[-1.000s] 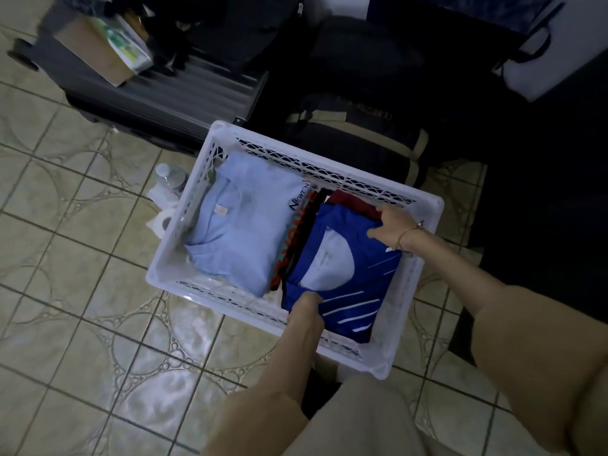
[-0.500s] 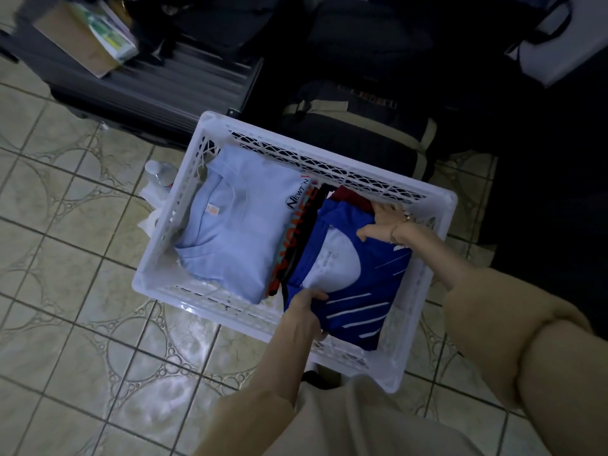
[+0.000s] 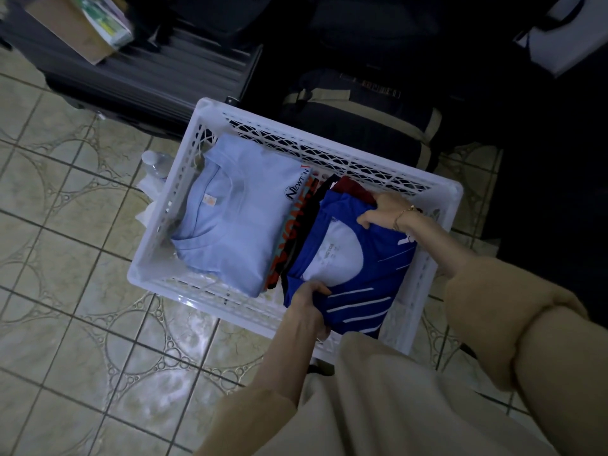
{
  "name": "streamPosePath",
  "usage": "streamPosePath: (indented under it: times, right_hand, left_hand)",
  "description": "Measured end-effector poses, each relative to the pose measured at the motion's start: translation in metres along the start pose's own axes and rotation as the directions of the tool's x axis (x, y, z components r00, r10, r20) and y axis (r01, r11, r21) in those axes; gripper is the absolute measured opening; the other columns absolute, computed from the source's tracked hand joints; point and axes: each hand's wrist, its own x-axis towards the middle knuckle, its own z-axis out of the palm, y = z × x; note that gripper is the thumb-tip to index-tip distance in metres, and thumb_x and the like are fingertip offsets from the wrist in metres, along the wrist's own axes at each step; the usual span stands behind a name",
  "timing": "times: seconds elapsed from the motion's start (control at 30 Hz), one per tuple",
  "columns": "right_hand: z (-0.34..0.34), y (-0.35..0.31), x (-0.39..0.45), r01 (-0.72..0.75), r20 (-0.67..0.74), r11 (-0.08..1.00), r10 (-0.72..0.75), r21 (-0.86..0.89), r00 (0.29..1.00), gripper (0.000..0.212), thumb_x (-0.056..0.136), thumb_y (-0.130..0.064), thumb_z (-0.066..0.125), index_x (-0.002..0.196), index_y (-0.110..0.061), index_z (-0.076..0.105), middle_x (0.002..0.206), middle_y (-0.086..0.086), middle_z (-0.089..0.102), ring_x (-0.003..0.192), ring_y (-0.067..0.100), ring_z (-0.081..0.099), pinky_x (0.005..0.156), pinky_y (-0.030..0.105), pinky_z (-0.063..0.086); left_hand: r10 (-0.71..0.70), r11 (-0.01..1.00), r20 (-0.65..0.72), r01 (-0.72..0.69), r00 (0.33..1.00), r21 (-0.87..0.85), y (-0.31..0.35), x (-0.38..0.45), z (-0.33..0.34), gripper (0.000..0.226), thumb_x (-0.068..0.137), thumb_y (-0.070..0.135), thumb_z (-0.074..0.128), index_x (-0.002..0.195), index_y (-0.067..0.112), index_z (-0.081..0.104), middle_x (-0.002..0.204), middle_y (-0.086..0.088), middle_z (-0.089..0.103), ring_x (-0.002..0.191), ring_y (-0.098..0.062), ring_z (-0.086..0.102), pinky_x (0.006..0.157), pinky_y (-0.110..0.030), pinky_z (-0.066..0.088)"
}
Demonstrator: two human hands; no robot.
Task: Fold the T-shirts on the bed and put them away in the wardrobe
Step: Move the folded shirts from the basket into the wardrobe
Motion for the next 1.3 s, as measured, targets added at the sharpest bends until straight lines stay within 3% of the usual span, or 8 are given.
streamPosePath:
  times: [0.17, 0.27, 0.43, 0.53, 0.67, 0.93, 1.1, 1.3]
  right_hand:
    - [-0.002, 0.001, -0.006, -0.023, 0.051, 0.999, 0.022, 0.022, 0.998, 0.068, 0.067, -0.034, 0.064, 0.13, -0.016, 0.046, 0.125, 0.009, 0.052, 0.103, 0.025, 0.05, 0.086, 0.032, 0.045]
    - [-0.004, 0.001, -0.012, -0.03, 0.045, 0.99, 0.023, 0.14, 0.999, 0.048, 0.044, -0.034, 0.057, 0.088, -0.013, 0.058, 0.096, 0.009, 0.062, 0.085, 0.027, 0.056, 0.069, 0.029, 0.04]
    - [-0.02, 0.002, -0.033, -0.053, 0.04, 0.959, 0.043, 0.278, 0.998, 0.026, 0.037, -0.03, 0.056, 0.057, -0.015, 0.048, 0.075, 0.006, 0.062, 0.073, 0.026, 0.056, 0.065, 0.031, 0.038]
    - [-0.033, 0.002, -0.047, 0.0, -0.007, 0.951, 0.002, 0.31, 1.0, 0.03, 0.034, -0.037, 0.057, 0.056, -0.017, 0.054, 0.078, 0.007, 0.065, 0.084, 0.031, 0.061, 0.074, 0.035, 0.046]
    - [-0.068, -0.011, -0.098, 0.056, -0.019, 0.923, -0.053, 0.38, 0.998, 0.038, 0.041, -0.027, 0.053, 0.078, -0.024, 0.058, 0.085, 0.001, 0.057, 0.082, 0.025, 0.054, 0.066, 0.027, 0.039]
    - [-0.127, -0.03, -0.198, 0.105, -0.125, 0.893, -0.056, 0.437, 0.991, 0.016, 0.035, -0.022, 0.056, 0.047, -0.016, 0.046, 0.073, 0.004, 0.055, 0.075, 0.026, 0.052, 0.062, 0.029, 0.035]
    - [-0.162, -0.032, -0.268, 0.164, -0.19, 0.852, -0.077, 0.497, 0.979, 0.013, 0.03, -0.025, 0.058, 0.039, -0.018, 0.05, 0.071, 0.005, 0.057, 0.081, 0.033, 0.058, 0.07, 0.035, 0.042]
    - [-0.196, -0.032, -0.367, 0.204, -0.28, 0.707, -0.009, 0.677, 0.96, 0.019, 0.027, -0.023, 0.058, 0.044, -0.016, 0.052, 0.073, 0.008, 0.059, 0.073, 0.028, 0.055, 0.067, 0.032, 0.04]
  left_hand:
    - [0.025, 0.998, 0.007, -0.025, 1.0, -0.049, -0.001, -0.004, 0.001, 0.012, 0.066, -0.003, 0.048, 0.066, 0.009, 0.046, 0.097, -0.012, 0.051, 0.088, -0.031, 0.049, 0.073, -0.037, 0.042]
    - [0.06, 0.994, 0.056, -0.054, 0.997, -0.093, -0.003, 0.0, 0.002, 0.025, 0.046, 0.001, 0.046, 0.07, 0.008, 0.051, 0.112, -0.015, 0.05, 0.11, -0.038, 0.047, 0.098, -0.049, 0.038]
    - [0.138, 0.973, 0.189, -0.098, 0.972, -0.209, -0.007, -0.001, -0.004, 0.014, 0.049, 0.005, 0.048, 0.061, 0.011, 0.046, 0.089, -0.01, 0.059, 0.084, -0.032, 0.053, 0.068, -0.035, 0.046]
    - [0.222, 0.958, 0.21, -0.172, 0.952, -0.23, -0.003, -0.007, -0.004, 0.012, 0.048, 0.009, 0.049, 0.058, 0.012, 0.045, 0.084, -0.008, 0.059, 0.091, -0.032, 0.052, 0.069, -0.033, 0.045]
    - [0.321, 0.933, 0.219, -0.267, 0.921, -0.242, 0.005, -0.036, -0.007, 0.007, 0.047, 0.01, 0.049, 0.05, 0.014, 0.043, 0.076, -0.006, 0.057, 0.083, -0.03, 0.052, 0.071, -0.033, 0.042]
    - [0.385, 0.914, 0.277, -0.322, 0.88, -0.248, -0.009, -0.133, -0.019, 0.021, 0.059, 0.008, 0.048, 0.041, 0.015, 0.041, 0.078, -0.005, 0.056, 0.077, -0.029, 0.05, 0.07, -0.035, 0.042]
    - [0.465, 0.885, 0.402, -0.396, 0.789, -0.245, -0.025, -0.206, -0.031, 0.011, 0.062, 0.004, 0.048, 0.058, 0.014, 0.043, 0.077, -0.006, 0.055, 0.074, -0.029, 0.052, 0.066, -0.034, 0.042]
    - [0.512, 0.839, 0.544, -0.522, 0.665, -0.151, -0.037, -0.299, -0.052, 0.031, 0.058, 0.008, 0.059, 0.089, 0.007, 0.062, 0.094, -0.016, 0.065, 0.084, -0.034, 0.059, 0.071, -0.037, 0.045]
